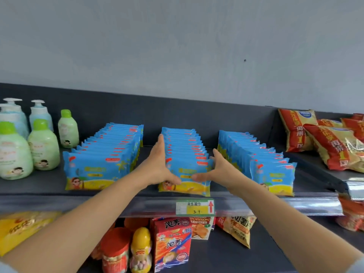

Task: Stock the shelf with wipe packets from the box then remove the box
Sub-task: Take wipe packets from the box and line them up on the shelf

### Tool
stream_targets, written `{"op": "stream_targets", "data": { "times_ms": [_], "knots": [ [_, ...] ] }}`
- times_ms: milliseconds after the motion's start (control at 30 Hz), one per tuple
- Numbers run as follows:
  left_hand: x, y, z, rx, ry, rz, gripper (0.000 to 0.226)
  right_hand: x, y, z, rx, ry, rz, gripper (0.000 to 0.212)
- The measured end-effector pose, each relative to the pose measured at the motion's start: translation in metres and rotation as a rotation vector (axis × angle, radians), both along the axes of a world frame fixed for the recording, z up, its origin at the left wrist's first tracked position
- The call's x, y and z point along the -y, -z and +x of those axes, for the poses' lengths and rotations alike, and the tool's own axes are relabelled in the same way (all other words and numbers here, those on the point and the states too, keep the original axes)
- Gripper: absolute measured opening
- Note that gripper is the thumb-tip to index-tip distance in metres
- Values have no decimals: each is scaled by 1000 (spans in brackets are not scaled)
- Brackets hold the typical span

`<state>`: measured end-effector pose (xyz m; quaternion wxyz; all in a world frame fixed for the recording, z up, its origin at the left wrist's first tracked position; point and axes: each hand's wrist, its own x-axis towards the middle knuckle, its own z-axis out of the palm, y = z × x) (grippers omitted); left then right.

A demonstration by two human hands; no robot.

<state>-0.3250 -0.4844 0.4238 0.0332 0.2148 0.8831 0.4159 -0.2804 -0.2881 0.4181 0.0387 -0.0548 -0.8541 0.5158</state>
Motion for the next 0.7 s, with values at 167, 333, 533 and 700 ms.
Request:
{"op": "stream_targets", "data": {
  "times_ms": [167, 333, 533, 700],
  "knots": [
    [-3, 16, 2, 181, -90, 210, 121, -4, 11, 0, -46, -119, 135, 61],
    [4, 24, 5, 98, -56, 241, 97, -9, 15, -2, -128, -167, 196, 68],
    [8, 18, 5, 74, 32, 94, 95, -12, 16, -2, -135, -247, 235, 79],
    [8, -4, 0, 150, -5, 141, 121, -13, -2, -3, -114, -260, 20, 60]
  ]
}}
